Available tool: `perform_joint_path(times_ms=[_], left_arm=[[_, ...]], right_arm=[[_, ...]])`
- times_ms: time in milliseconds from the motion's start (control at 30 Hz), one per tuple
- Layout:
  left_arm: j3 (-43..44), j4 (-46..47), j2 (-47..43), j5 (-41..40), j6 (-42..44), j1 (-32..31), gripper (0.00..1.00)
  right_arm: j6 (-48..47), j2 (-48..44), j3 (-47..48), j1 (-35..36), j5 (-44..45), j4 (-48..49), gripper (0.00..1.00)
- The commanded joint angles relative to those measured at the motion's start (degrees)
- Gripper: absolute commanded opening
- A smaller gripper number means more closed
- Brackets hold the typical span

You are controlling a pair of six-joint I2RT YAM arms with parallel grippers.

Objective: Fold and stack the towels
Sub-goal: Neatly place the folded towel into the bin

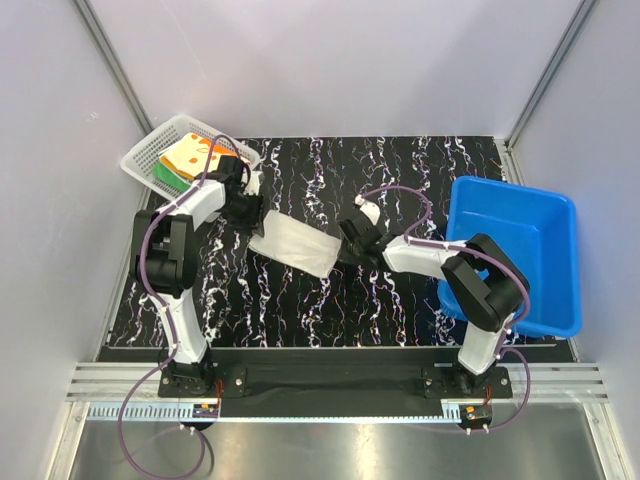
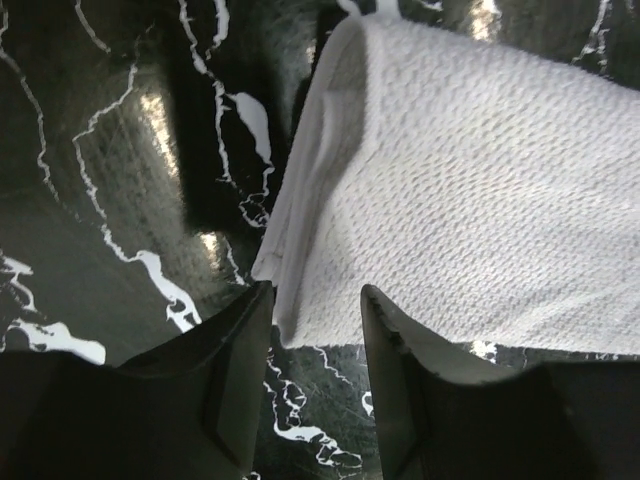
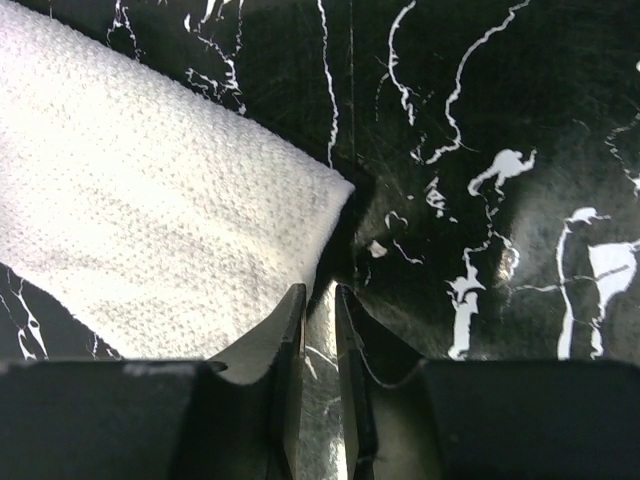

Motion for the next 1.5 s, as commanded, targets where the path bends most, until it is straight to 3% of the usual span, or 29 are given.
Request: perform_joint_path(times_ms=[0, 267, 467, 800, 900, 1033, 1067, 1100, 1233, 1467], left_arm=[[-0.9, 5.63, -3.07, 4.14, 0.07, 0.14, 0.46], [1.39, 8.98, 0.71, 3.89, 3.14, 0.06, 0.49], [4.29, 7.05, 6.86, 8.63, 3.85, -0.03, 0.49], [1.83, 6.25, 7.04, 4.25, 1.48, -2.13, 0.45], [1.56, 6.08, 6.69, 0.3, -0.72, -4.06, 0.41], [1.57, 4.67, 6.6, -3.58, -1.51, -6.53, 0.17], [0.78, 4.76, 6.51, -3.41, -1.69, -6.88, 0.02], [0.34, 4.93, 6.08, -3.76, -2.12, -7.76, 0.0], [-0.9, 4.67, 3.01, -6.47, -3.09, -11.01, 0.0], [2.97, -0.95, -4.2, -28.09, -7.57, -16.54, 0.0]], right_arm=[[-1.13, -3.57, -1.54, -0.25, 2.74, 0.73, 0.25], [-2.8, -6.21, -1.63, -0.34, 0.8, 1.62, 0.27], [-4.03, -9.02, -1.99, -0.25, 1.59, 1.97, 0.27], [-5.17, -12.62, -2.51, -0.34, 3.09, 2.23, 0.28], [-4.73, -13.15, -2.69, -0.34, 2.65, 2.32, 0.27], [-4.47, -14.55, -3.92, -0.25, 2.65, 2.5, 0.28], [-4.56, -15.17, -4.18, -0.34, 2.82, 2.5, 0.28], [-4.64, -15.35, -4.44, -0.25, 3.0, 2.5, 0.28], [-4.64, -16.58, -4.97, -0.25, 3.26, 2.93, 0.28], [-4.38, -18.6, -6.11, -0.34, 3.35, 3.29, 0.28]])
